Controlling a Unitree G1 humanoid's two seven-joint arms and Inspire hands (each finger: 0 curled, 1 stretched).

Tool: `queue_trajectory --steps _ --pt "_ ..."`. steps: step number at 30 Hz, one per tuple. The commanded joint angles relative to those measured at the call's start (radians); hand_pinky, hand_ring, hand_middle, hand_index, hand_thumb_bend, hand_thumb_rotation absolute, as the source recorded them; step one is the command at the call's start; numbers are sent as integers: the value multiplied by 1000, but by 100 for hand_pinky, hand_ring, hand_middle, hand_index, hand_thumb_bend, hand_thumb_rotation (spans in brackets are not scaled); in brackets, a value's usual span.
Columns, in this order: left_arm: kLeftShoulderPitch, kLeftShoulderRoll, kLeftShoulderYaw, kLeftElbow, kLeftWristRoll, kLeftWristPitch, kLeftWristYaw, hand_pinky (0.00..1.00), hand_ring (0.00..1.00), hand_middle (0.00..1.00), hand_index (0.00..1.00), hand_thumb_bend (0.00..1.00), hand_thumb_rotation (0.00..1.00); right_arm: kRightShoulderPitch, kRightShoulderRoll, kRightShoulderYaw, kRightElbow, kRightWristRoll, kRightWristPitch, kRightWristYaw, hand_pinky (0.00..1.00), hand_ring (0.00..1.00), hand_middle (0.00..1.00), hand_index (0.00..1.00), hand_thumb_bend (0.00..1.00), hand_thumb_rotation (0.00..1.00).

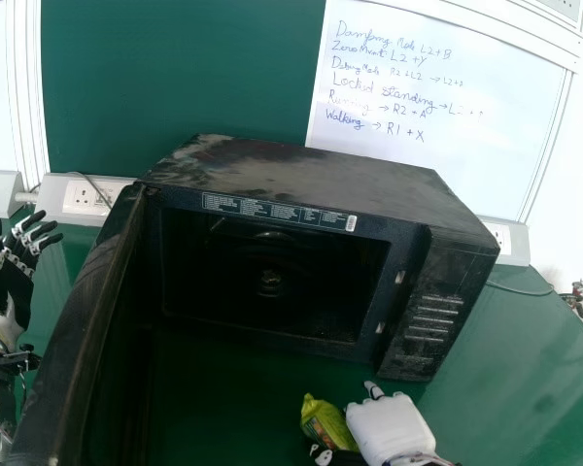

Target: Put biscuit inside oven

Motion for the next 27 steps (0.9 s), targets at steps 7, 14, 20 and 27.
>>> queue_trajectory --steps 7,14,20,27 --pt "-10 1 3 -4 -11 -7 -13 67 69 73 77 71 52 -62 30 -11 -6 -5 31 -8 32 34 47 49 53 1" --pt "-11 0 5 -5 -10 -6 -13 67 69 73 76 72 52 -119 43 -11 -5 12 45 17 30 37 40 51 52 0" --pt "-10 -1 5 0 -10 -10 -15 67 69 73 77 72 52 -184 62 -11 10 31 66 30 30 38 39 51 52 0" --pt "-3 -3 3 -19 -10 2 -3 67 69 72 76 72 52 -247 60 -12 44 66 88 47 34 40 40 51 53 0"
